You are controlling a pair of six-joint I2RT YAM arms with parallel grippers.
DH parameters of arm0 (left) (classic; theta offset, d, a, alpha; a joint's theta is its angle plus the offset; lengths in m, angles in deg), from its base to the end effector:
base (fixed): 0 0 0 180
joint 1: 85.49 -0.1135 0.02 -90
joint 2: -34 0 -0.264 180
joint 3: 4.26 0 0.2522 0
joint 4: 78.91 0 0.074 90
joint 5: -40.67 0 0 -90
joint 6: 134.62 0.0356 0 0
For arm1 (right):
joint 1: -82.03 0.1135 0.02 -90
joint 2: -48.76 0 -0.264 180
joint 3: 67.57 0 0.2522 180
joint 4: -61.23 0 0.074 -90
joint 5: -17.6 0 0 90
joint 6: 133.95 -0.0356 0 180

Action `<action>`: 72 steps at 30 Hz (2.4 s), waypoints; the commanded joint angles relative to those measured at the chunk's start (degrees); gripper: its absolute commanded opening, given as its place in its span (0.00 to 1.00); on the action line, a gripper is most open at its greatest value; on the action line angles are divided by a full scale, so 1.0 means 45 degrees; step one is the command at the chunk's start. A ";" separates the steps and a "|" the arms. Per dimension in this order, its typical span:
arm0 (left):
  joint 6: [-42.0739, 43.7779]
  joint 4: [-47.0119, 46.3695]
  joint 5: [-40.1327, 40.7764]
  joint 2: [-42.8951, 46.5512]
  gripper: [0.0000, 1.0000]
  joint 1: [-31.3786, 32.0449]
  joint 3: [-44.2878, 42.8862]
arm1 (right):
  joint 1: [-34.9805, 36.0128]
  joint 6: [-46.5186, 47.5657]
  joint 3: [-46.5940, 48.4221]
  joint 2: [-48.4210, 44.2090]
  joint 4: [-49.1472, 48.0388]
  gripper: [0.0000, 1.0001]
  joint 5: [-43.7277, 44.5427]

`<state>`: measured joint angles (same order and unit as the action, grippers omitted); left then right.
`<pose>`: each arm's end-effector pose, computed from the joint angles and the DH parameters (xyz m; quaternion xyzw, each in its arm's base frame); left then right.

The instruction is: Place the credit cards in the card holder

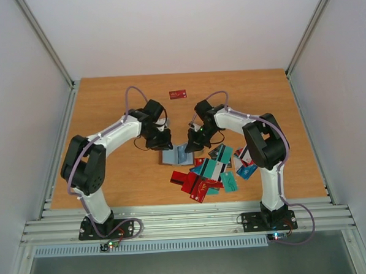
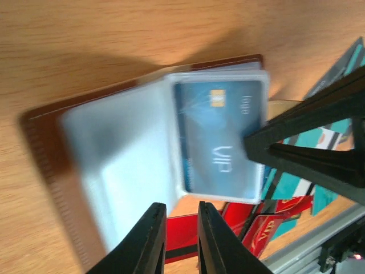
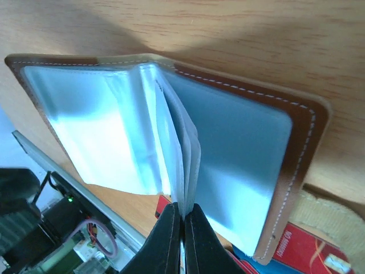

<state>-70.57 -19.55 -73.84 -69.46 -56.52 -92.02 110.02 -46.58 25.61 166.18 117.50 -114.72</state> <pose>0.3005 -0.1833 0.1992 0.0531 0.9679 -0.2453 0.0157 0.3314 0.2033 0.1453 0.2331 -0.9002 -0.3673 0.0206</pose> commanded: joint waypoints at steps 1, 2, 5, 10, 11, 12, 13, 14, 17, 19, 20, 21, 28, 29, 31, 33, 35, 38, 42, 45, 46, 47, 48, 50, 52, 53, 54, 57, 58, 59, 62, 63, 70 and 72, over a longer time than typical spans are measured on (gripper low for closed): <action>0.0714 0.0733 0.1102 0.0337 0.19 -0.0417 0.0664 | 0.0070 0.0888 0.0809 0.0028 0.2010 0.01 0.1270; 0.0798 0.0709 0.1171 0.0352 0.19 -0.0542 0.0831 | 0.0084 0.0938 0.0990 0.0073 0.2226 0.01 0.1311; 0.1170 0.0769 0.1578 0.0317 0.19 -0.0679 0.1100 | 0.0156 0.1064 0.1469 0.0176 0.2771 0.03 0.1567; 0.1305 0.0366 0.1329 0.0052 0.19 -0.0852 0.1528 | 0.0421 0.1027 0.2233 0.0525 0.3314 0.15 0.1808; 0.1298 0.0281 0.1275 -0.0016 0.19 -0.0852 0.1572 | 0.0494 0.0970 0.2342 0.0621 0.3320 0.16 0.1791; 0.1295 0.0211 0.1185 -0.0070 0.19 -0.0852 0.1606 | 0.0572 0.0900 0.2468 0.0677 0.3320 0.18 0.1762; 0.1295 0.0109 0.1072 -0.0133 0.18 -0.0852 0.1659 | 0.0645 0.0808 0.2605 0.0741 0.3325 0.19 0.1719; 0.1295 0.0057 0.0979 -0.0219 0.18 -0.0852 0.1676 | 0.0740 0.0733 0.2740 0.0787 0.3323 0.19 0.1680; 0.1379 -0.0049 0.0804 -0.0490 0.18 -0.0852 0.1662 | 0.1083 0.0669 0.3326 0.1064 0.3515 0.21 0.1644; 0.1411 -0.0102 0.0735 -0.0641 0.18 -0.0852 0.1681 | 0.1264 0.0754 0.3764 0.1274 0.3846 0.23 0.1786; 0.1412 -0.0160 0.0654 -0.0676 0.18 -0.0852 0.1710 | 0.1325 0.0750 0.3873 0.1338 0.3916 0.25 0.1793; 0.1359 -0.0235 0.0576 -0.0666 0.18 -0.0852 0.1743 | 0.1364 0.0728 0.3970 0.1394 0.3961 0.27 0.1789; 0.0963 -0.0616 0.0125 -0.0470 0.17 -0.0857 0.2091 | 0.1451 0.0607 0.4612 0.1560 0.4090 0.40 0.1510; 0.0914 -0.0644 0.0068 -0.0405 0.17 -0.0855 0.2147 | 0.1456 0.0605 0.4779 0.1617 0.4056 0.41 0.1324; 0.0789 -0.0762 0.0063 -0.0065 0.17 -0.0867 0.2382 | 0.1489 0.0170 0.5094 0.1805 0.4057 0.41 0.1063; 0.0768 -0.0667 0.0171 0.0199 0.17 -0.0884 0.2440 | 0.1565 0.0129 0.5403 0.1989 0.4161 0.41 0.1046; 0.0748 -0.0533 0.0193 0.0442 0.17 -0.0919 0.2450 | 0.1618 0.0067 0.5641 0.2192 0.4210 0.41 0.1018; 0.0598 -0.0415 0.0291 0.0932 0.17 -0.0949 0.2478 | 0.1704 0.0006 0.5852 0.2340 0.4219 0.42 0.0984; 0.0495 -0.0156 0.0488 0.1628 0.17 -0.1003 0.2498 | 0.1770 0.0035 0.6051 0.2564 0.4302 0.41 0.0971; 0.0511 0.0022 0.0521 0.2012 0.18 -0.1008 0.2481 | 0.1776 0.0108 0.6014 0.2550 0.4343 0.41 0.1090; 0.0499 0.0029 0.0427 0.2090 0.18 -0.1008 0.2479 | 0.1772 0.0115 0.6001 0.2522 0.4330 0.41 0.1113; 0.0525 0.0001 0.0288 0.2168 0.18 -0.1008 0.2467 | 0.1786 0.0148 0.5989 0.2512 0.4308 0.41 0.1123; 0.0569 -0.0032 0.0173 0.2202 0.18 -0.1008 0.2433 | 0.1773 0.0169 0.5975 0.2503 0.4316 0.41 0.1151; 0.0639 -0.0142 -0.0024 0.2281 0.18 -0.1008 0.2403 | 0.1780 0.0233 0.5911 0.2557 0.4342 0.41 0.1291; 0.0696 -0.0230 -0.0203 0.2259 0.18 -0.1008 0.2353 | 0.1788 0.0287 0.5847 0.2521 0.4441 0.40 0.1542; 0.0708 -0.0215 -0.0276 0.2248 0.18 -0.1008 0.2329 | 0.1783 0.0301 0.5735 0.2455 0.4396 0.40 0.1584; 0.0694 -0.0252 -0.0356 0.2246 0.18 -0.1008 0.2323 | 0.1773 0.0291 0.5634 0.2379 0.4282 0.40 0.1607; 0.0604 -0.0570 -0.1025 0.2264 0.18 -0.0980 0.2361 | 0.1788 0.0295 0.5433 0.2198 0.3981 0.39 0.1569; 0.0584 -0.0714 -0.1287 0.2302 0.18 -0.0919 0.2344 | 0.1771 0.0271 0.5334 0.2139 0.3921 0.39 0.1573; 0.0575 -0.0856 -0.1544 0.2339 0.18 -0.0853 0.2311 | 0.1772 0.0246 0.5281 0.2093 0.3857 0.39 0.1574; 0.0435 -0.1443 -0.2534 0.2339 0.22 -0.0572 0.2202 | 0.1769 0.0180 0.5120 0.2016 0.3763 0.39 0.1554; 0.0328 -0.1777 -0.2792 0.2331 0.24 -0.0470 0.2204 | 0.1759 0.0149 0.5093 0.1989 0.3710 0.39 0.1537; -0.0056 -0.2401 -0.2581 0.1887 0.44 0.0375 0.2192 | 0.1693 0.0024 0.4652 0.1775 0.3419 0.40 0.1513; 0.0076 -0.2261 -0.2144 0.1690 0.47 0.0561 0.2093 | 0.1581 0.0034 0.4430 0.1580 0.3398 0.40 0.1593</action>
<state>-70.24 -27.42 -84.47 -60.44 -55.45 -81.12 117.56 -45.64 46.92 176.74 133.56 -108.17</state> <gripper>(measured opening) 0.453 0.399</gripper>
